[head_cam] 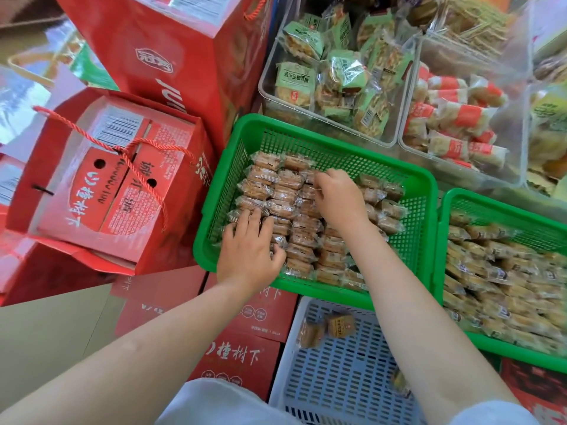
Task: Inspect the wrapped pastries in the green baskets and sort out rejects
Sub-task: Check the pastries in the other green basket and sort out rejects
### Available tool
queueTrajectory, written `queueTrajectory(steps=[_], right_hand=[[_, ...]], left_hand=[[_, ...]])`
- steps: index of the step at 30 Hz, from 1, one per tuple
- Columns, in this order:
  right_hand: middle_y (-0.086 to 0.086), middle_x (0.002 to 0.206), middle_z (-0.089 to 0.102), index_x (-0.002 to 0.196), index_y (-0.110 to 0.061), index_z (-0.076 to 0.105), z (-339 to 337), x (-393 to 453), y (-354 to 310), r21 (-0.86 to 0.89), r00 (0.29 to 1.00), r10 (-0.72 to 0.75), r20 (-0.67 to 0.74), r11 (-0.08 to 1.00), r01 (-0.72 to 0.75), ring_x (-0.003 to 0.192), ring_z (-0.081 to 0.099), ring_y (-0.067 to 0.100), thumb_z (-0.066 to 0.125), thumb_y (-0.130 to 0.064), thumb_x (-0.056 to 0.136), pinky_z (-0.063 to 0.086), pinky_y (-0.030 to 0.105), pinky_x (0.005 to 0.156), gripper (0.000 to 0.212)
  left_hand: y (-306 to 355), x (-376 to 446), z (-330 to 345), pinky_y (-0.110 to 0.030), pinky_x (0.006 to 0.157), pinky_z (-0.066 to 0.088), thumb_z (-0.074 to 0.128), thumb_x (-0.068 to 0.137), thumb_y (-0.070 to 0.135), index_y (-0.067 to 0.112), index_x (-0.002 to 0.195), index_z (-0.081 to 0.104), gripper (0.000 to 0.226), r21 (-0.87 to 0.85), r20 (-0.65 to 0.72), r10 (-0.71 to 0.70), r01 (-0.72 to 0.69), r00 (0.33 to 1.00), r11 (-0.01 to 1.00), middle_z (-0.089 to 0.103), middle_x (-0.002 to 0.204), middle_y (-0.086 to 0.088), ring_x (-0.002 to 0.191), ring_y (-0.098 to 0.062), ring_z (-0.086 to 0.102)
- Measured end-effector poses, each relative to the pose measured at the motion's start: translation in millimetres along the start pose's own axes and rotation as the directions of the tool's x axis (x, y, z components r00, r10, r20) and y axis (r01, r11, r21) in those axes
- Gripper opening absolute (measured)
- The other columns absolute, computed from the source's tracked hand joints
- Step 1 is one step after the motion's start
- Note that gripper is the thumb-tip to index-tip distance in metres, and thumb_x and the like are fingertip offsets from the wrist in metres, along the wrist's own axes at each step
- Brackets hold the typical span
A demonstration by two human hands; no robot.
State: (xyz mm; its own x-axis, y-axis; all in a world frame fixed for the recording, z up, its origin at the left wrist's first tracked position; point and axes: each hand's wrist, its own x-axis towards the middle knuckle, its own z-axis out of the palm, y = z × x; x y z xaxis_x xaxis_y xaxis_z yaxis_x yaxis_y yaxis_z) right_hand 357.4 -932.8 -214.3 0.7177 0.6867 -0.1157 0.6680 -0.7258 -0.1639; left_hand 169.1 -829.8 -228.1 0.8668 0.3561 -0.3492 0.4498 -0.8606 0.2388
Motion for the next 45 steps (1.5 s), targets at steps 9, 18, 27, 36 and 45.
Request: queueTrajectory(steps=[9, 18, 27, 36, 45], right_hand=[[0.014, 0.115, 0.054, 0.114, -0.003, 0.06, -4, 6, -10, -0.188, 0.988, 0.05, 0.144, 0.982, -0.022, 0.109, 0.048, 0.031, 0.053, 0.008, 0.089, 0.039, 0.036, 0.078, 0.028], [0.011, 0.119, 0.054, 0.117, -0.006, 0.06, -8, 6, -5, -0.248, 0.99, 0.005, 0.141, 0.968, 0.03, 0.111, 0.046, 0.029, 0.065, -0.011, 0.09, 0.046, 0.038, 0.085, 0.028], [0.022, 0.125, 0.046, 0.123, -0.006, 0.055, 1, -10, -10, -0.149, 0.99, 0.12, 0.067, 0.983, -0.109, 0.108, 0.048, 0.038, 0.065, 0.0, 0.086, 0.045, 0.036, 0.071, 0.039], [0.015, 0.111, 0.048, 0.125, -0.009, 0.038, -11, -9, -10, 0.073, 0.971, 0.133, 0.197, 0.986, -0.15, 0.077, 0.052, 0.027, 0.062, -0.02, 0.094, 0.041, 0.032, 0.059, 0.04], [0.015, 0.112, 0.061, 0.132, -0.007, 0.044, -15, -7, -6, 0.064, 0.979, 0.123, 0.163, 0.989, -0.135, 0.088, 0.061, 0.03, 0.056, -0.017, 0.099, 0.049, 0.035, 0.067, 0.036]], left_hand=[[1, -1, -2, -0.048, 0.114, 0.031, 0.036, 0.089, 0.043, 0.017, 0.148, 0.043, 0.065, 0.002, -0.003, 0.003, -0.003, 1.0, 1.0, 0.037, 0.158, -0.01, 0.148, -0.03, 0.026], [2, 0, -4, -0.047, 0.117, 0.027, 0.033, 0.091, 0.043, 0.018, 0.152, 0.035, 0.066, 0.016, 0.029, 0.005, -0.005, 1.0, 1.0, 0.029, 0.162, -0.008, 0.151, -0.028, 0.018], [2, -1, -5, -0.047, 0.116, 0.028, 0.034, 0.092, 0.042, 0.019, 0.152, 0.036, 0.064, 0.025, 0.025, 0.003, -0.004, 1.0, 1.0, 0.029, 0.162, -0.009, 0.15, -0.028, 0.019], [2, -1, -5, -0.047, 0.116, 0.027, 0.036, 0.093, 0.042, 0.018, 0.151, 0.037, 0.062, 0.017, 0.005, 0.005, -0.005, 1.0, 1.0, 0.03, 0.162, -0.008, 0.15, -0.028, 0.02], [2, -1, -5, -0.048, 0.118, 0.024, 0.037, 0.094, 0.042, 0.019, 0.151, 0.035, 0.061, -0.005, 0.005, 0.001, -0.001, 1.0, 1.0, 0.028, 0.163, -0.008, 0.151, -0.028, 0.017]])
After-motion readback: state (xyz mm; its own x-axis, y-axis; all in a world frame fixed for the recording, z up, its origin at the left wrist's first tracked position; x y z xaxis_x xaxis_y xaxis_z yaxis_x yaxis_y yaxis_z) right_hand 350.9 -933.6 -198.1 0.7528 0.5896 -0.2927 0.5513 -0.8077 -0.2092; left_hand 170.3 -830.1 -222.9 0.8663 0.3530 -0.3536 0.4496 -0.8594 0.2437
